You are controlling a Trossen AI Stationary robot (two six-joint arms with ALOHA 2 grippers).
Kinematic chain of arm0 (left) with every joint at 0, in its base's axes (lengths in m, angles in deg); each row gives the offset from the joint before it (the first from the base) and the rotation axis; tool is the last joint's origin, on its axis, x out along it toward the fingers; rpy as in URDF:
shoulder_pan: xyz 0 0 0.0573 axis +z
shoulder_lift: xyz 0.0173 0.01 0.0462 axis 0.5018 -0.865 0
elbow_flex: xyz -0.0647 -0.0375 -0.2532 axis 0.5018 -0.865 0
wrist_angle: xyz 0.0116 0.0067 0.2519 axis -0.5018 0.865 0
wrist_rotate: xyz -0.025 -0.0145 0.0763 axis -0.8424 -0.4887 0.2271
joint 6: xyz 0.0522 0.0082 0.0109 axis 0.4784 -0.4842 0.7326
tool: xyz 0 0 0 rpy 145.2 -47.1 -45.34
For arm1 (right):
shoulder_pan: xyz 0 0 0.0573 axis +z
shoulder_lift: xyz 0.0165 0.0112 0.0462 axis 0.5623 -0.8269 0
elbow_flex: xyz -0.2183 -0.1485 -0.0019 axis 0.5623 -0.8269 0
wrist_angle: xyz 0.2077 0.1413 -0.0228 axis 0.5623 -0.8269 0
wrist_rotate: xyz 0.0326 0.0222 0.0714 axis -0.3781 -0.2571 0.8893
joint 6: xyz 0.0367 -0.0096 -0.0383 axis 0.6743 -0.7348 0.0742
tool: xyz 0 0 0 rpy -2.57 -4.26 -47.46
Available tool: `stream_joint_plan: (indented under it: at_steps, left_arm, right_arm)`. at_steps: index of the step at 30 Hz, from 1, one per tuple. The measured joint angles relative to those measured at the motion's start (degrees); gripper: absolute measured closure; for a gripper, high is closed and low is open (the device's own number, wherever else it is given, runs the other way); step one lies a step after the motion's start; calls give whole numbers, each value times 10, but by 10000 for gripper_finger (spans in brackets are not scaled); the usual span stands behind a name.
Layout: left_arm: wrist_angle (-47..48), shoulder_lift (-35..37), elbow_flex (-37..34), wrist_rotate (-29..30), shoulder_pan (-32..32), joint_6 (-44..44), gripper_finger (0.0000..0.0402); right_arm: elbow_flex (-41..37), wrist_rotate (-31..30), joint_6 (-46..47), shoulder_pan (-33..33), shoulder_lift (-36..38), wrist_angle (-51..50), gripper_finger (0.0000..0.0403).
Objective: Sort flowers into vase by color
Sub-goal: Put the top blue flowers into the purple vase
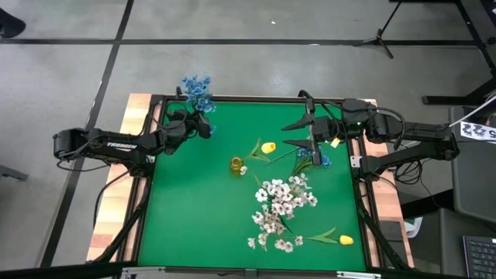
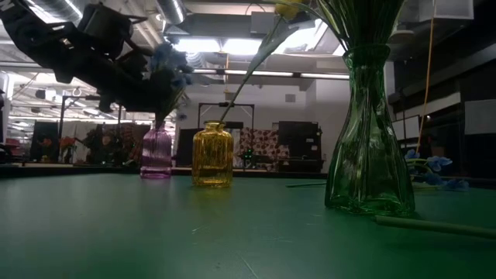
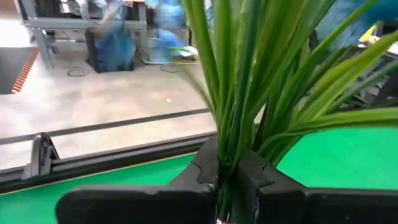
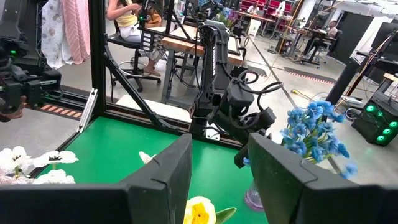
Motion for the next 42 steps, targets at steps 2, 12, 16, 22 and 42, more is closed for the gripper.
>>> stream_joint_plan:
  at_steps: [2, 12, 16, 22, 42]
  left_arm:
    - [7, 0, 0, -8, 0, -4, 394]
    - [58, 1, 1, -26, 1, -37, 382]
    - [41, 0, 0, -32, 1, -17, 375]
    - [20, -1, -1, -39, -5, 69, 316]
    - [8, 32, -1, -42, -21, 104, 126]
  right_arm:
    - [0, 0, 0, 0, 0, 0, 244]
    - [0, 0, 1, 0, 0, 0, 244]
    - [0, 0, 1, 0, 0, 0, 244]
    - [0, 0, 1, 0, 0, 0, 244]
    - [0, 0, 1, 0, 0, 0, 244]
